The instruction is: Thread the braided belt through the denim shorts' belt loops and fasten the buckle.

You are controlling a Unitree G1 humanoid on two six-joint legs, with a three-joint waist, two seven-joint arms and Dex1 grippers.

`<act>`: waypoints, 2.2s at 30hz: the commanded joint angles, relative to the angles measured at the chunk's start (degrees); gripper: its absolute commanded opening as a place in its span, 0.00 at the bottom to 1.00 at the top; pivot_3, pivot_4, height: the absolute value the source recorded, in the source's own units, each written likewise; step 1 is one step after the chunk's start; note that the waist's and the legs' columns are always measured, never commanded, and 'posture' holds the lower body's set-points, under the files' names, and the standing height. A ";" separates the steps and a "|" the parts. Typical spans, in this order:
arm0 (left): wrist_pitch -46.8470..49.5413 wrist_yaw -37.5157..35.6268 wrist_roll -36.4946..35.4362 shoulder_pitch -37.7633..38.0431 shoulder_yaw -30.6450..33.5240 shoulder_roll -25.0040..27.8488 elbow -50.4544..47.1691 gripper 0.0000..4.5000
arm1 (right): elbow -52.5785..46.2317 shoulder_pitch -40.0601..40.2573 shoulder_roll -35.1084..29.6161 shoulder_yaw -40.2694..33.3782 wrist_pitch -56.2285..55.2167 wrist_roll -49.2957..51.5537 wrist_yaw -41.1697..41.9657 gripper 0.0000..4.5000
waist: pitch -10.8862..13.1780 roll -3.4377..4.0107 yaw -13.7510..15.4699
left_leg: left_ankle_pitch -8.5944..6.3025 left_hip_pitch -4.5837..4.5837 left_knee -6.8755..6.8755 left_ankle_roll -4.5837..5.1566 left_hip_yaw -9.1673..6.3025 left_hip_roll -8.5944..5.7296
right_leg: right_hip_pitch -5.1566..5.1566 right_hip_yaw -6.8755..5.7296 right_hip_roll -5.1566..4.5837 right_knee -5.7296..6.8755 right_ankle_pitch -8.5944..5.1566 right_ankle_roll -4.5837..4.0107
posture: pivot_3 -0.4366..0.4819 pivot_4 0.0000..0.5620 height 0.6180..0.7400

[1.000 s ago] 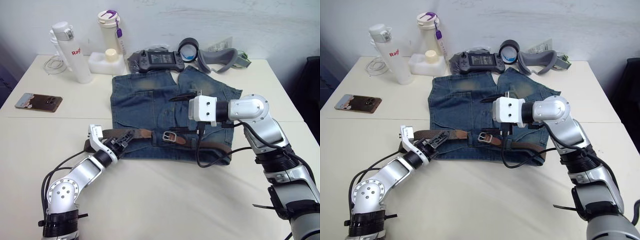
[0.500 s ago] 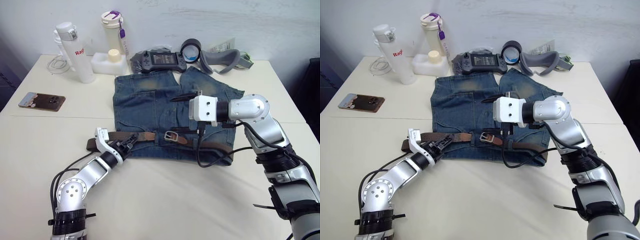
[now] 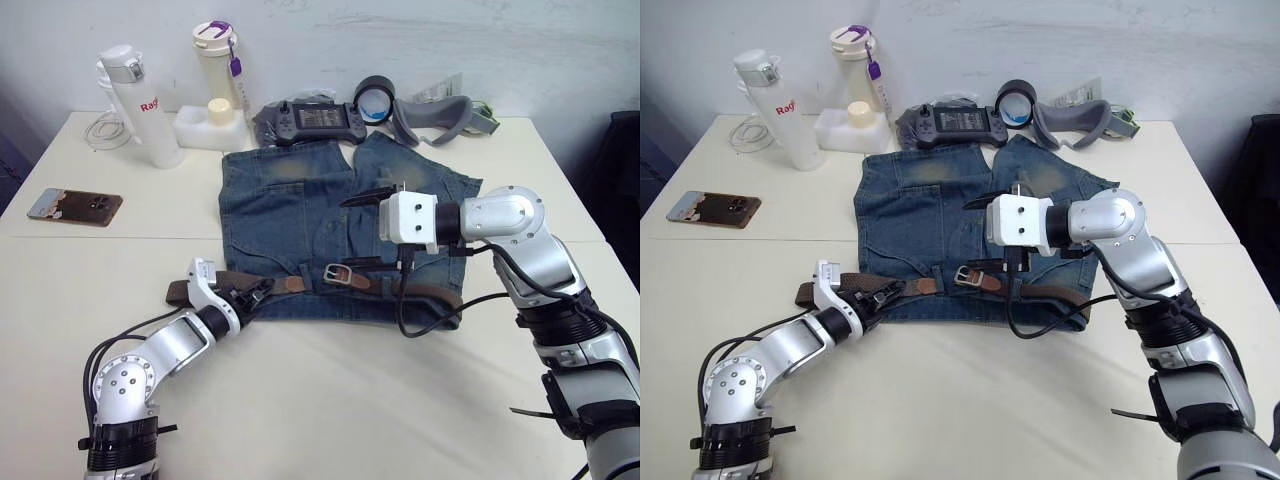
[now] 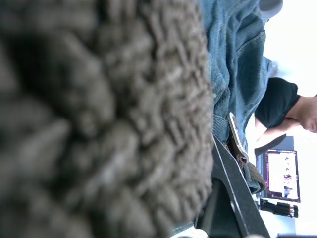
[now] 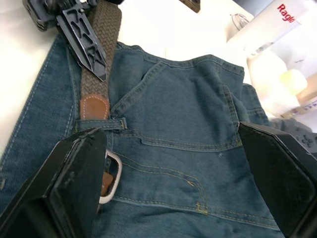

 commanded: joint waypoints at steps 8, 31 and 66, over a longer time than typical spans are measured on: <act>-6.17 0.85 1.43 -1.77 -1.94 -8.35 2.32 0.00 | -3.44 -0.56 -0.46 -1.87 1.45 0.84 0.02 0.99 | 0.01 0.02 0.52 | -0.01 0.04 0.06 0.02 -0.16 -0.03 | 0.31 -0.20 -0.01 -0.24 0.06 0.09 | 0.48 0.27 0.93; -2.90 -6.28 12.53 -10.98 -10.51 -3.91 6.24 0.00 | -4.65 -0.47 -1.37 -2.09 3.93 -0.39 -0.59 0.99 | 0.04 0.06 1.72 | -0.04 -0.04 0.06 0.17 -0.38 -0.20 | 0.58 -0.46 -0.09 -0.77 0.27 0.36 | 0.48 0.27 0.93; 4.63 -0.30 -1.37 -9.29 -1.02 -7.64 8.68 0.00 | 10.44 5.22 0.45 14.36 -15.02 -26.18 -12.72 0.99 | 0.05 0.08 1.44 | -0.03 -0.11 -0.03 0.15 -0.35 -0.17 | 0.63 -0.47 -0.03 -1.17 0.31 0.42 | 0.48 0.27 0.93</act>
